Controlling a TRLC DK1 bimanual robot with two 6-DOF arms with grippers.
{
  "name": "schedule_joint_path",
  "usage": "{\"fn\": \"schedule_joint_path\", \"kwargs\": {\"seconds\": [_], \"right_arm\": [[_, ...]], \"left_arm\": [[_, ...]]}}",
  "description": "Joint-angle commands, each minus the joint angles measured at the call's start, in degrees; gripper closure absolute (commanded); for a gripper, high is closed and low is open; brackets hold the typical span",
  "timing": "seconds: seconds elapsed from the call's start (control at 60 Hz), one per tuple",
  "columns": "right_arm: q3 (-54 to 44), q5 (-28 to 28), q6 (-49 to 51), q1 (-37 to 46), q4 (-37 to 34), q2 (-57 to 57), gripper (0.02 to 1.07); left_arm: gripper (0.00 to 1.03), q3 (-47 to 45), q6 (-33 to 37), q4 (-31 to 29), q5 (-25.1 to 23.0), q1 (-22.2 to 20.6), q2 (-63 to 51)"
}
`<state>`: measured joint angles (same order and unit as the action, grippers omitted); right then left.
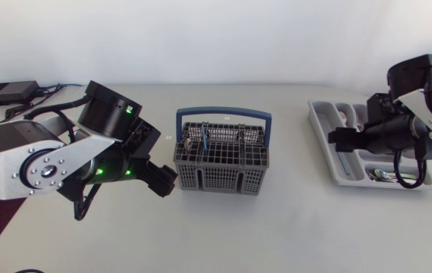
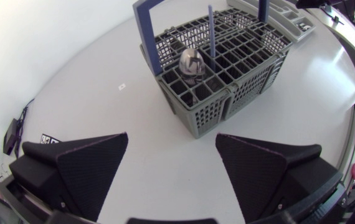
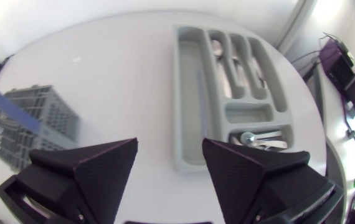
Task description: Transfer all utensils from the basket to the drawer tray.
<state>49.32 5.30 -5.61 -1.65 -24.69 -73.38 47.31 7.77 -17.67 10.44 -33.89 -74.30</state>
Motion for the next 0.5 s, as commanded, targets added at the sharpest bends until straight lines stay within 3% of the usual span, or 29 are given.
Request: {"fn": "schedule_joint_path", "kwargs": {"seconds": [0.0, 0.283, 0.483], "right_arm": [[0.87, -2.22, -5.64, -5.73, -3.44, 2.46, 0.29], [4.03, -5.3, -16.19, -27.27, -4.23, 4.04, 0.29], [3.94, -5.21, -15.93, -35.26, 5.53, 1.05, 0.29]], "left_arm": [[0.05, 0.15, 0.32, -0.08, 0.29, -0.48, -0.49], [0.05, 0.15, 0.32, -0.08, 0.29, -0.39, -0.84], [0.05, 0.06, 0.32, -0.08, 0.29, -0.21, -0.93]]}}
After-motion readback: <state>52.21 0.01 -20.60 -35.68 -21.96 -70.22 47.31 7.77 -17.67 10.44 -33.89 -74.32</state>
